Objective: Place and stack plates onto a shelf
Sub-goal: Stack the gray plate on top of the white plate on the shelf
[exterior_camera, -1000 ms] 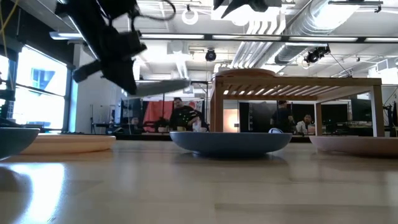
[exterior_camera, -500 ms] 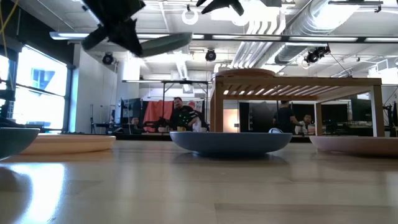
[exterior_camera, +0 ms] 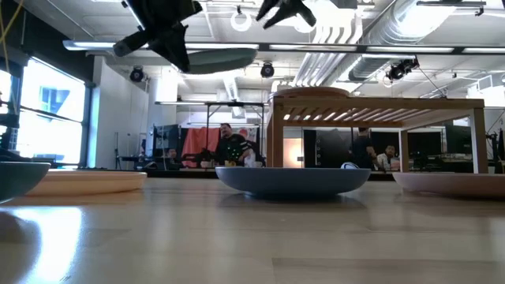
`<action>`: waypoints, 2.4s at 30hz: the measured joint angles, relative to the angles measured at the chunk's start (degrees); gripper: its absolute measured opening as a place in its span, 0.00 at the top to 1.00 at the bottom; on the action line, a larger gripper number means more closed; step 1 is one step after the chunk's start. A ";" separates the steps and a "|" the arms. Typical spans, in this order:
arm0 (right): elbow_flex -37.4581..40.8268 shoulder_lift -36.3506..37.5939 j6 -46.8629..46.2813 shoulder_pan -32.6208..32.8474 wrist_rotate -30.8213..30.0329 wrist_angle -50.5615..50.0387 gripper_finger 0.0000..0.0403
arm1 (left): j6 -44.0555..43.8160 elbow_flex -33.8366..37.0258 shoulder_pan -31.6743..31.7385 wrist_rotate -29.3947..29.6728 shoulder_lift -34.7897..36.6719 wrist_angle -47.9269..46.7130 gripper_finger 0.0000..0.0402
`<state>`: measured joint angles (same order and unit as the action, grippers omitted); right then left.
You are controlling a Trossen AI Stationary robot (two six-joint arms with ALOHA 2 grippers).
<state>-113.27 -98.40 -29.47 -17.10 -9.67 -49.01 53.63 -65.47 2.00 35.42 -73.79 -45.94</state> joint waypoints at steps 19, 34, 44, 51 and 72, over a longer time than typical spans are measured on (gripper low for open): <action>0.00 -3.24 -5.06 1.02 -0.61 -9.46 0.76 | -2.01 -0.04 -3.32 0.35 -4.94 6.34 1.00; 0.00 -4.06 -5.25 0.97 -0.86 -10.88 0.77 | -1.57 -0.04 -4.70 0.44 -4.93 9.36 1.00; 0.00 -4.08 -7.30 0.96 0.15 -11.21 0.98 | -1.49 -0.04 -4.70 -0.01 -4.93 9.78 0.99; 0.00 -4.10 -8.92 0.98 0.30 -11.57 0.99 | -1.48 -0.04 -4.68 -0.35 -4.93 9.89 0.96; 0.00 -4.10 -11.71 0.06 -0.40 -13.83 1.00 | -23.58 -0.02 -3.59 -0.47 -4.93 10.84 0.76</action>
<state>-113.27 -102.50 -41.18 -17.04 -10.07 -62.84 30.05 -65.49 -1.59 34.95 -78.72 -35.10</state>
